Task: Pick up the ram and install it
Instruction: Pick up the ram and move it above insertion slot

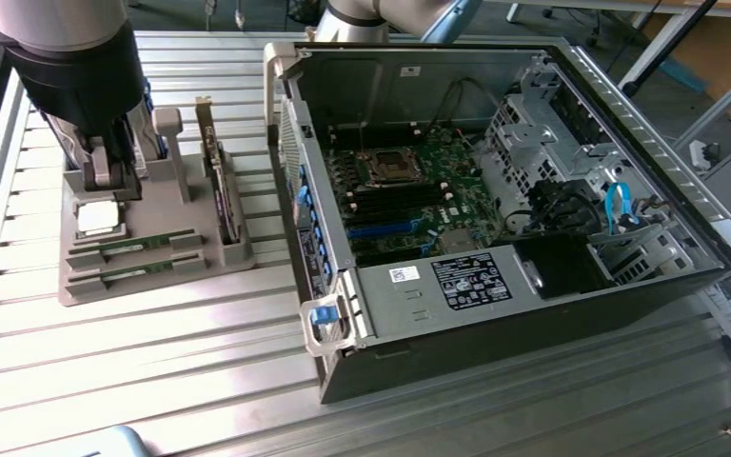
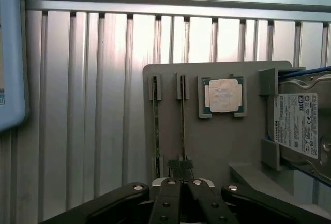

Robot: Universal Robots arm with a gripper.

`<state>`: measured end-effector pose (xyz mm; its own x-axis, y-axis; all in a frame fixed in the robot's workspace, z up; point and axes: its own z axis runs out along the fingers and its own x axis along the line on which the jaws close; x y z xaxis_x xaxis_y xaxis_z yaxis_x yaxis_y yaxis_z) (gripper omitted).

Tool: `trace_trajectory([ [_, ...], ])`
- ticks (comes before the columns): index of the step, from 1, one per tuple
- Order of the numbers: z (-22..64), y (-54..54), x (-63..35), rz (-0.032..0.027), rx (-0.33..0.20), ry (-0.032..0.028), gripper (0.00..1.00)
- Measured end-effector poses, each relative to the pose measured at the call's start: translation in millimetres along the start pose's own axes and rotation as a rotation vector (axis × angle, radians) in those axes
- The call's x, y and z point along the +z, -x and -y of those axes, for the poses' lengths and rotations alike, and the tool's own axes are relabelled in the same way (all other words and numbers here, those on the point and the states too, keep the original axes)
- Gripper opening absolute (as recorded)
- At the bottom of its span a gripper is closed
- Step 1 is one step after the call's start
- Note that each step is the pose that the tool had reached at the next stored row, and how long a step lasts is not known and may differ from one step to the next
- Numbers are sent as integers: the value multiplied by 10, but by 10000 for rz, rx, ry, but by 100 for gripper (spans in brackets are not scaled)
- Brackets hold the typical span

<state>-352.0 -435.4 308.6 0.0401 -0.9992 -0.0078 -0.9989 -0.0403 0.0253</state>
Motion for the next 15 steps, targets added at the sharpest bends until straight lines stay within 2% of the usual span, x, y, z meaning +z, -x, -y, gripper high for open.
trace_trajectory([
  [10, 2, -1, 91, 0, 0, 0, 11],
  [15, 2, -1, 94, -1, 0, 2, 11],
])
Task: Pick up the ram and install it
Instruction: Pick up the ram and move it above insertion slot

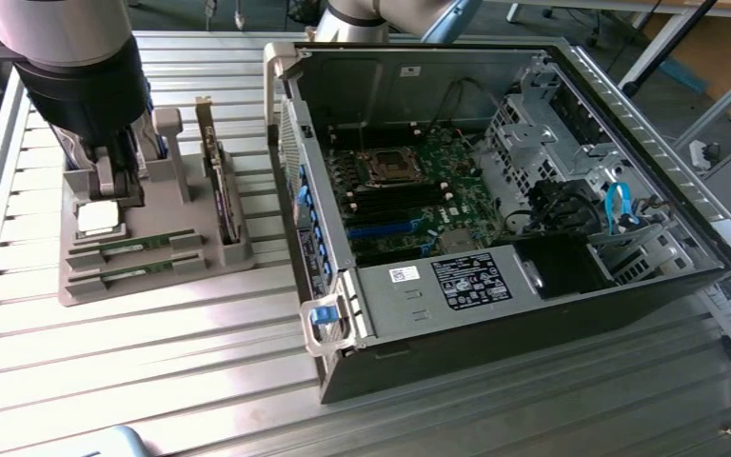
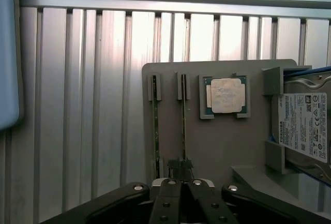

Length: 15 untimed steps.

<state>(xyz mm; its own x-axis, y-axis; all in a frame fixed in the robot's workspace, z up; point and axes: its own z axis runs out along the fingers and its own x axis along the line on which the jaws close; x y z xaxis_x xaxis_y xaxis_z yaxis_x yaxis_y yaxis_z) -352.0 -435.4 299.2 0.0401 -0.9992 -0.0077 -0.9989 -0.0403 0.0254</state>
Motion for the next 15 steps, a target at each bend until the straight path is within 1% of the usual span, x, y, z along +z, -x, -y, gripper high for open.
trace_trajectory([
  [6, -1, -18, 1, 1, 0, -1, 11],
  [15, -4, -105, 0, 1, 0, -2, 11],
])
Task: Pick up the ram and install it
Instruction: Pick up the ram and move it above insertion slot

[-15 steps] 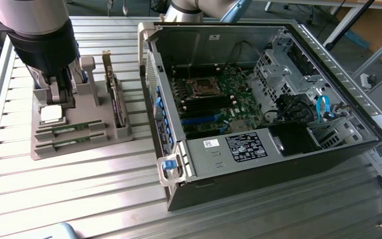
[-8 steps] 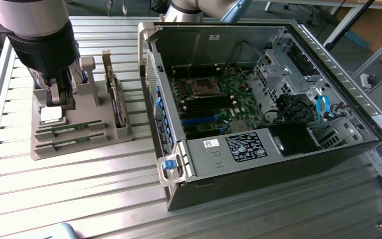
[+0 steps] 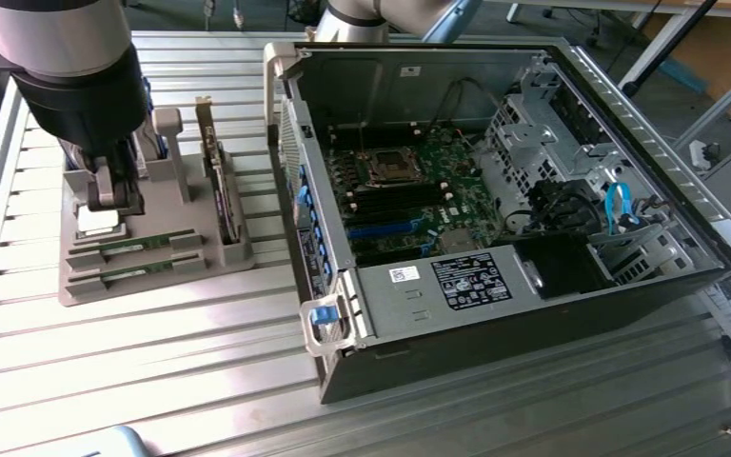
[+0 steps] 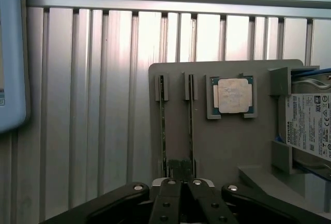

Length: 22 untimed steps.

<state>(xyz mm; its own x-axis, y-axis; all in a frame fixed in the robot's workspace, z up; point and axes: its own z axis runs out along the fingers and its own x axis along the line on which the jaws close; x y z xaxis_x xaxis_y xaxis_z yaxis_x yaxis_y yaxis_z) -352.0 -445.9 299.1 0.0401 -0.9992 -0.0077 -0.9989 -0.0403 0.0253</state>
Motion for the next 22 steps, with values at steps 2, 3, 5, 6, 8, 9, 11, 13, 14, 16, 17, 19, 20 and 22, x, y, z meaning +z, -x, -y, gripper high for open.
trace_trajectory([
  [2, -1, -13, 0, 0, 0, 0, 11],
  [3, -1, -16, -1, -1, 0, 1, 11],
  [5, -1, -17, 0, 0, 0, 1, 11],
  [6, -1, -17, 0, 0, 0, 1, 11],
  [8, -1, -18, 0, 0, 0, 0, 11],
  [9, -1, -20, 0, 0, 0, 1, 11],
  [11, -1, -27, 0, 1, -1, -1, 11],
  [13, -2, -37, 0, -1, 0, 1, 11],
  [14, -2, -38, -1, 0, 0, 1, 11],
  [16, -2, -38, 0, 0, 1, 1, 11],
  [17, -2, -39, -1, 0, 1, 0, 11],
  [19, -2, -39, -1, 0, 0, 0, 11],
  [20, -2, -39, 0, 0, 0, 0, 11],
  [22, -2, -39, 3, 0, 0, 1, 11],
])
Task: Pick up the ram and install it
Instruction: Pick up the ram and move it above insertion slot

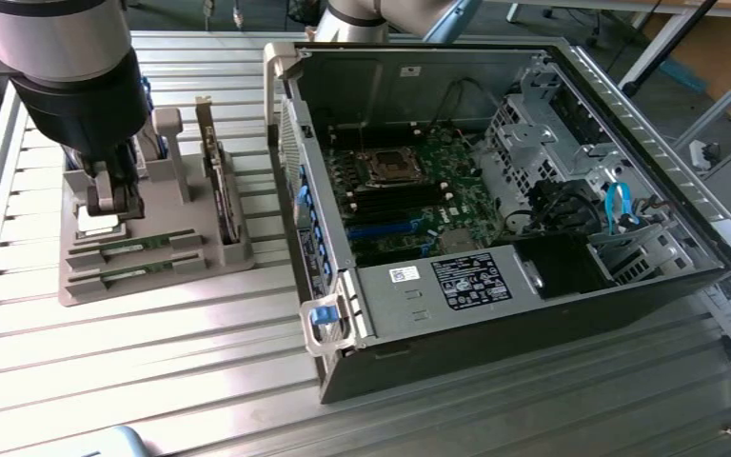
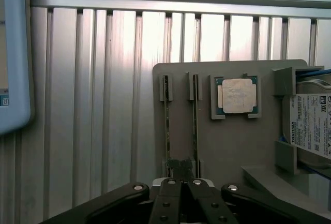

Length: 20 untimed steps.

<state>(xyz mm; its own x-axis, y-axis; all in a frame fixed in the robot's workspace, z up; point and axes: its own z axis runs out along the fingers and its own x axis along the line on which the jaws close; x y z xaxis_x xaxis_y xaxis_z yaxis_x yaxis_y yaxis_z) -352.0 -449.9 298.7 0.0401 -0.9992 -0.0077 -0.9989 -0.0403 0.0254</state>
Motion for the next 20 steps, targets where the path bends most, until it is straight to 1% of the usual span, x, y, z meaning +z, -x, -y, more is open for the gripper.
trace_trajectory([
  [14, 2, -1, 84, 0, 0, -1, 11],
  [20, 4, -1, 147, 0, -1, 0, 11],
])
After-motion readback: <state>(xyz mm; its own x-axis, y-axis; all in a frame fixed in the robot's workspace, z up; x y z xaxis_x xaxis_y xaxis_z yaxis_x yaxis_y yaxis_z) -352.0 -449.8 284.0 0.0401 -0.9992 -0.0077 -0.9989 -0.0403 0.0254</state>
